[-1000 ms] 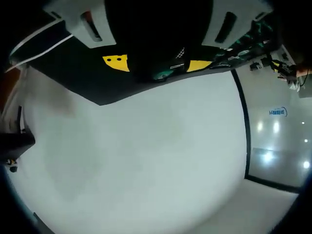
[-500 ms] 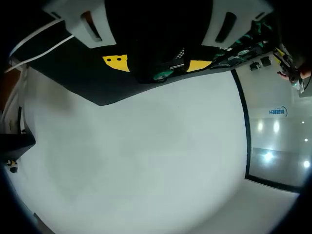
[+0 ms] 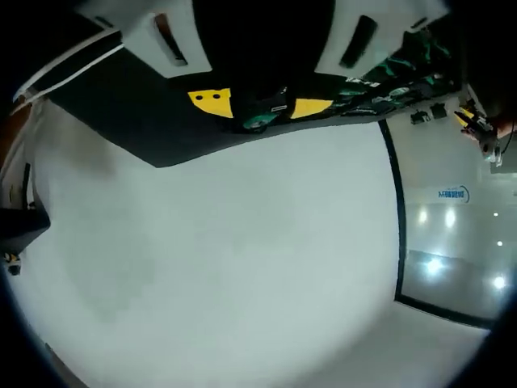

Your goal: Pick up the tools and put them into their designated positions in the toolbox.

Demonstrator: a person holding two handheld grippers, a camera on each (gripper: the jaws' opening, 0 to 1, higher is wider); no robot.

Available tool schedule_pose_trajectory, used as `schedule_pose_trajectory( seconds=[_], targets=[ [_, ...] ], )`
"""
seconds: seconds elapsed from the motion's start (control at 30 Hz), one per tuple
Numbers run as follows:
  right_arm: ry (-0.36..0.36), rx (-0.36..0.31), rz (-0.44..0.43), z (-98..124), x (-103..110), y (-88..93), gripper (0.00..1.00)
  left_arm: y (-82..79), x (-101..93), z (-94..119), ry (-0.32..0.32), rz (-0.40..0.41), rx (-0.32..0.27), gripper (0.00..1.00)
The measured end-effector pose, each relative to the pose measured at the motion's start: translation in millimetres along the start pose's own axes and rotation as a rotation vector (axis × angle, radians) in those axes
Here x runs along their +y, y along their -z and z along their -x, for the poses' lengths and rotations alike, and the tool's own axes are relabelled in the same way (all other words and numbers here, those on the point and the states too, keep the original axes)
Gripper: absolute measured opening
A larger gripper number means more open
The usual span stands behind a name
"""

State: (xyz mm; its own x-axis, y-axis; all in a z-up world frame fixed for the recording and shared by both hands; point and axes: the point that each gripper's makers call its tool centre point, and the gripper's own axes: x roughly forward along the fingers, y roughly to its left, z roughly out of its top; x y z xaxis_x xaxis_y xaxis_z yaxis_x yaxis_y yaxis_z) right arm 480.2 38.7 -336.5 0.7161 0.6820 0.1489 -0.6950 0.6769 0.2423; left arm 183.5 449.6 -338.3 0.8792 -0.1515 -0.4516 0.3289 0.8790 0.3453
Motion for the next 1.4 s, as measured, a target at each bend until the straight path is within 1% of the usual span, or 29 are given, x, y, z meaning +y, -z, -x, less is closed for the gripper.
schedule_pose_trajectory(
  seconds=[0.07,0.13,0.17,0.2,0.27,0.3,0.37,0.4,0.43,0.5,0.53,0.57,0.6,0.63,0.67,0.73,0.83,0.87,0.93,0.97,1.0,1.03,1.07,1.1,1.17,1.23,1.3,1.37,1.4],
  targets=[
    [-0.039,-0.024,0.097,0,20,-7.9,0.03,9.9,5.4,4,-0.054,-0.025,0.009,0.05],
    [-0.080,-0.012,0.232,4,53,-11.1,0.00,13.9,12.9,9,-0.101,-0.064,0.000,0.05],
    [-0.119,-0.005,0.303,5,78,-13.2,0.00,13.1,17.7,12,-0.127,-0.078,-0.013,0.04],
    [-0.151,-0.002,0.320,4,96,-14.6,0.00,8.9,23.7,16,-0.156,-0.070,-0.045,0.01],
    [-0.234,-0.001,0.333,5,138,-18.5,0.00,-11.7,35.1,26,-0.197,0.059,-0.201,0.00],
    [-0.292,0.006,0.294,4,171,-19.1,0.00,-21.8,40.0,32,-0.210,0.159,-0.296,0.00],
    [-0.393,0.081,0.244,3,218,-7.3,0.00,-26.3,45.5,33,-0.221,0.256,-0.394,0.00],
    [-0.478,0.130,0.237,4,255,4.0,0.00,-25.3,40.4,29,-0.197,0.249,-0.401,0.00],
    [-0.511,0.156,0.242,5,277,11.6,0.00,-15.1,27.6,19,-0.148,0.199,-0.328,0.00],
    [-0.611,0.197,0.277,5,327,35.1,0.00,1.6,26.1,9,-0.161,0.202,-0.240,0.00],
    [-0.654,0.228,0.314,2,349,55.2,0.00,9.0,23.1,6,-0.157,0.206,-0.199,0.00],
    [-0.653,0.269,0.350,-2,358,70.8,0.00,6.3,18.0,3,-0.146,0.206,-0.227,0.00],
    [-0.686,0.330,0.380,-5,375,92.4,0.00,8.2,12.8,1,-0.128,0.163,-0.218,0.00],
    [-0.711,0.348,0.372,-7,386,102.2,0.00,18.1,11.1,-1,-0.135,0.118,-0.161,0.00],
    [-0.720,0.383,0.353,-10,399,115.3,0.00,24.7,14.2,0,-0.169,0.114,-0.132,0.00],
    [-0.719,0.406,0.409,-18,407,129.8,0.00,30.0,30.2,6,-0.235,0.153,-0.156,0.00],
    [-0.735,0.413,0.474,-26,424,146.5,0.00,40.5,63.5,26,-0.342,0.302,-0.193,0.00],
    [-0.732,0.426,0.489,-29,425,152.2,0.00,43.3,68.5,29,-0.352,0.327,-0.193,0.00],
    [-0.738,0.513,0.487,-28,424,172.6,0.00,47.5,74.3,32,-0.353,0.338,-0.190,0.00],
    [-0.747,0.458,0.463,-34,429,165.2,0.00,47.4,70.5,31,-0.351,0.329,-0.182,0.00],
    [-0.739,0.459,0.447,-38,429,164.5,0.00,46.9,67.4,29,-0.356,0.284,-0.165,0.00],
    [-0.739,0.472,0.422,-40,429,165.5,0.00,43.7,63.3,26,-0.351,0.260,-0.163,0.00],
    [-0.715,0.523,0.341,-41,428,167.8,0.00,39.6,57.6,23,-0.339,0.242,-0.164,0.00],
    [-0.715,0.538,0.320,-40,429,168.7,0.00,34.0,50.7,19,-0.315,0.226,-0.172,0.00],
    [-0.727,0.521,0.342,-39,428,167.1,0.00,16.7,27.2,8,-0.235,0.183,-0.196,0.00],
    [-0.726,0.499,0.351,-38,426,167.1,0.00,10.2,5.8,-4,-0.176,0.136,-0.170,0.00],
    [-0.724,0.486,0.361,-37,427,166.3,0.00,26.2,0.0,-17,-0.193,0.044,-0.050,0.00],
    [-0.718,0.476,0.410,-36,428,165.0,0.00,48.1,2.4,-24,-0.226,0.033,0.060,0.00],
    [-0.705,0.479,0.437,-36,427,166.6,0.00,39.7,6.6,-25,-0.237,0.044,-0.006,0.00]
  ],
)
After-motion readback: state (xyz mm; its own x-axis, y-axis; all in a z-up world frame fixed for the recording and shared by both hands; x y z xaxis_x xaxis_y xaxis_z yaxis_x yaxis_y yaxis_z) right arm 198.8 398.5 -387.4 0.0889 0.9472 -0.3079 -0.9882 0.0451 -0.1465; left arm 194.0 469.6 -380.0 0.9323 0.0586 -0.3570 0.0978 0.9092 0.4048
